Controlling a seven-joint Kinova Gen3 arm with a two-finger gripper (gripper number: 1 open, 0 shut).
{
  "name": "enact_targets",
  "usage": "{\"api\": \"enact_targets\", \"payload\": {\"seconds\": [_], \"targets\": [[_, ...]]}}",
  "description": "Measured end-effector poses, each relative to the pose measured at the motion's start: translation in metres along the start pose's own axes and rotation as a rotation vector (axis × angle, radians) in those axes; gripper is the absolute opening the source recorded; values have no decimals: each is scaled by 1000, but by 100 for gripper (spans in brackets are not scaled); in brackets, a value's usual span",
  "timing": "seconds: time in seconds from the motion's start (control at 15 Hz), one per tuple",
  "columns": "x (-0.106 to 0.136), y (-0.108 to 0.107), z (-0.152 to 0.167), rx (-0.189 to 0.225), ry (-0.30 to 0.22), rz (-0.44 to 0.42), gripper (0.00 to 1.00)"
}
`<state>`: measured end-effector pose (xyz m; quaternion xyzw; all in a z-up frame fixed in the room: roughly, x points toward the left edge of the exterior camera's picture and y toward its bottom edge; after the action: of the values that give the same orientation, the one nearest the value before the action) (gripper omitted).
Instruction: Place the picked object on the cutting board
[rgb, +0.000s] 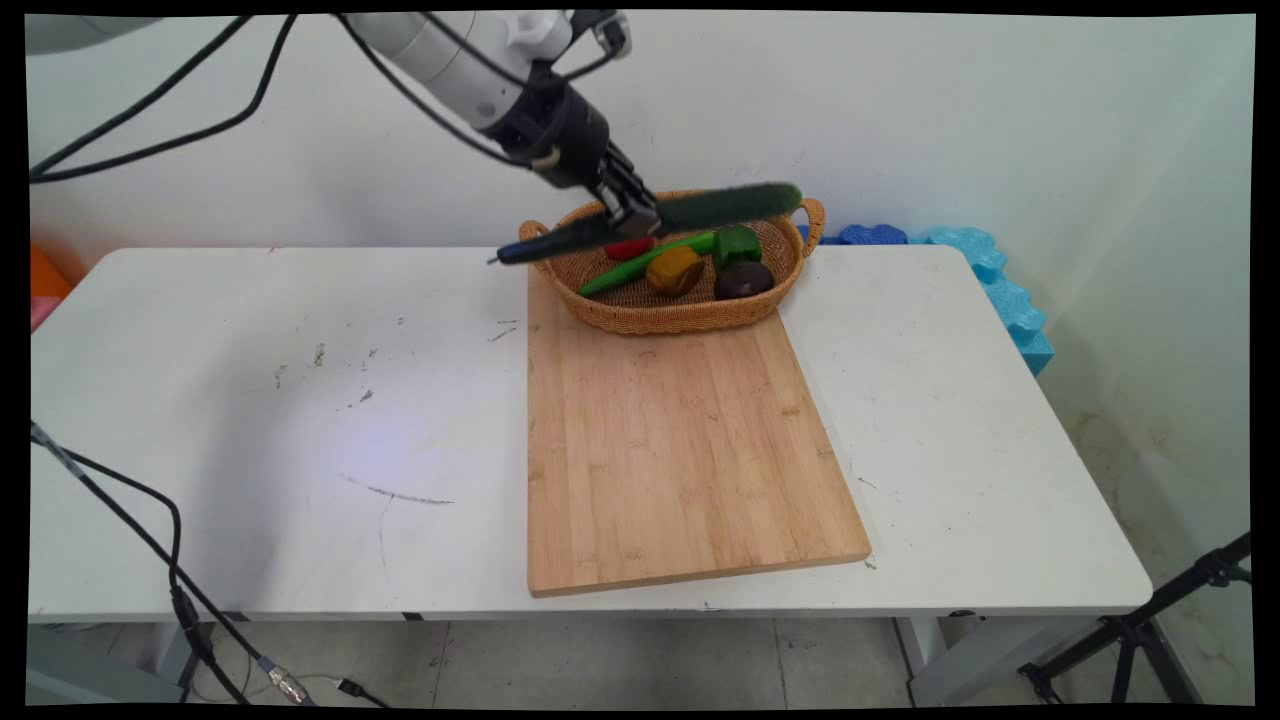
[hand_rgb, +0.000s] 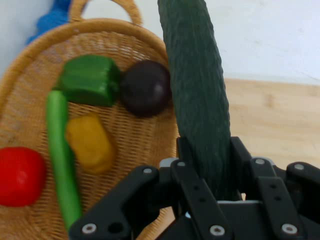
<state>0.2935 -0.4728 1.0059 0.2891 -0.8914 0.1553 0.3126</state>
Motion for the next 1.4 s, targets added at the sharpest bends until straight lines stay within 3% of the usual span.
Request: {"api": "enact_targets", "payload": {"seconds": [0.27,0.67,1.4], "targets": [[-16,14,10,-29,-24,49,0],[-52,28,57,-60,-57,128,0],[-92,34,120,-70,-76,147,0]]}}
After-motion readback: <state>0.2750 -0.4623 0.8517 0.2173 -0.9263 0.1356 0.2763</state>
